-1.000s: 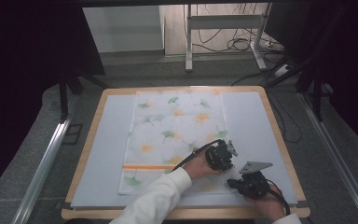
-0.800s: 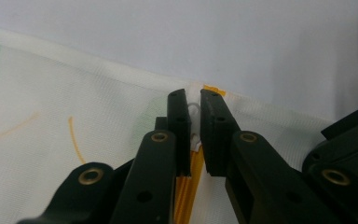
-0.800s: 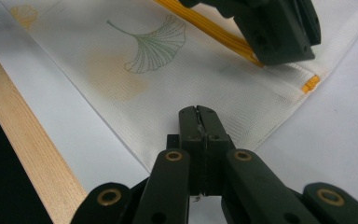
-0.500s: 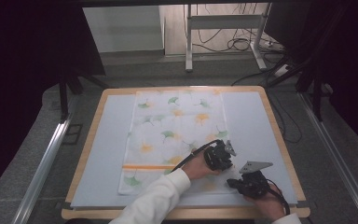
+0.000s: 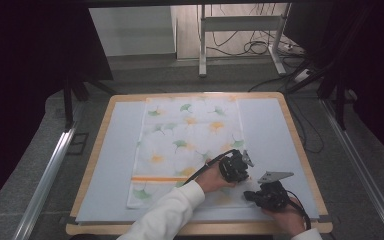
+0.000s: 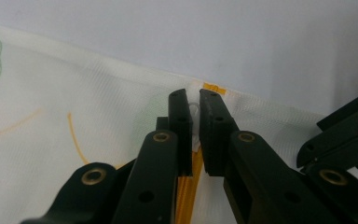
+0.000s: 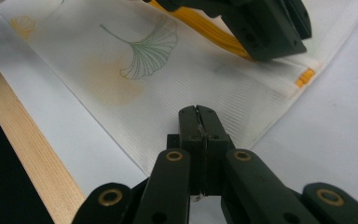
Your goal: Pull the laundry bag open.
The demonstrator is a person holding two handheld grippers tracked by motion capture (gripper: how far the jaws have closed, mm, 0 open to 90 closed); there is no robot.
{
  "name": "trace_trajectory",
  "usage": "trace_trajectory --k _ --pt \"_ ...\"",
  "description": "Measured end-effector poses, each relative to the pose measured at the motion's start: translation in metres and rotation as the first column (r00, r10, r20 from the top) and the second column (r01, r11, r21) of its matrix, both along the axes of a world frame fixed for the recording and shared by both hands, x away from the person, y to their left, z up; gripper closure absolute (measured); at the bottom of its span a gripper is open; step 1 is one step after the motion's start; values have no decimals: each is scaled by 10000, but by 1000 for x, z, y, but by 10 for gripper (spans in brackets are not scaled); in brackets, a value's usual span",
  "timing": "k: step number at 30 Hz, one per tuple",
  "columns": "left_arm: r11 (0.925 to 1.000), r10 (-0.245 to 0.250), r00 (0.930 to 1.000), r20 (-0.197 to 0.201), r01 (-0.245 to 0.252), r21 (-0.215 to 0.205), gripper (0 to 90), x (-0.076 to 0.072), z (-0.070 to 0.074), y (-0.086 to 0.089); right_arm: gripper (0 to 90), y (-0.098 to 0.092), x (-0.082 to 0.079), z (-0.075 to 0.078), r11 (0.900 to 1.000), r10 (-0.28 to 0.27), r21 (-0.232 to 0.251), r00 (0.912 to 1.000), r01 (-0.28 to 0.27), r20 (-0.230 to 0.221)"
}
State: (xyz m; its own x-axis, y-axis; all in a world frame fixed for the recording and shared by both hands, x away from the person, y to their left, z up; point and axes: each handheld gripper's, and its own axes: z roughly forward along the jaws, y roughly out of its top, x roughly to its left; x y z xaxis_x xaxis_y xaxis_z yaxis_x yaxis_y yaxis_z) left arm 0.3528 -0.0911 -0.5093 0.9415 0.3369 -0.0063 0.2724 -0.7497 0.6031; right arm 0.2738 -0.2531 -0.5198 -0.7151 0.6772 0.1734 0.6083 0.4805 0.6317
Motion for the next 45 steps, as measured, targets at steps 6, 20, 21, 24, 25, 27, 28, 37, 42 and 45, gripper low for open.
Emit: trace_trajectory --k 6,20,21,24,25,27,28,37,42,45 --pt "10000 48 10000 7 -48 -48 845 0 0 6 900 -1 1 0 10000 -55 71 9999 56 -124" --pt "9997 2 10000 -24 -3 -226 846 0 -2 8 899 -1 4 2 9999 -145 11 9998 145 107" --pt "9997 -12 10000 -24 11 -230 846 0 -3 8 899 -2 6 3 9996 -262 82 9994 261 207" --pt "9997 -1 10000 -26 0 -258 846 0 -3 7 899 -2 15 5 9967 -810 141 9957 804 454" --pt "9996 5 10000 1 -5 -279 846 -1 -3 7 899 -2 18 5 9959 -906 75 9950 904 430" --pt "9997 -76 10000 60 77 -211 846 -1 -3 6 899 1 23 2 9949 -1006 4 9941 1007 399" --pt "9998 -70 10000 59 72 -207 846 -1 -3 6 899 3 24 1 9939 -1086 -136 9935 1092 347" --pt "9999 3 9996 268 -6 103 847 -4 -1 9 900 -2 26 0 9884 -1515 108 9885 1515 -36" --pt "9999 66 10000 58 -66 -106 847 -3 -2 16 900 -2 26 -1 9883 -1514 200 9885 1515 -29" --pt "10000 50 9999 101 -49 -74 847 -4 -2 17 900 -2 26 -1 9884 -1507 193 9886 1507 -36"
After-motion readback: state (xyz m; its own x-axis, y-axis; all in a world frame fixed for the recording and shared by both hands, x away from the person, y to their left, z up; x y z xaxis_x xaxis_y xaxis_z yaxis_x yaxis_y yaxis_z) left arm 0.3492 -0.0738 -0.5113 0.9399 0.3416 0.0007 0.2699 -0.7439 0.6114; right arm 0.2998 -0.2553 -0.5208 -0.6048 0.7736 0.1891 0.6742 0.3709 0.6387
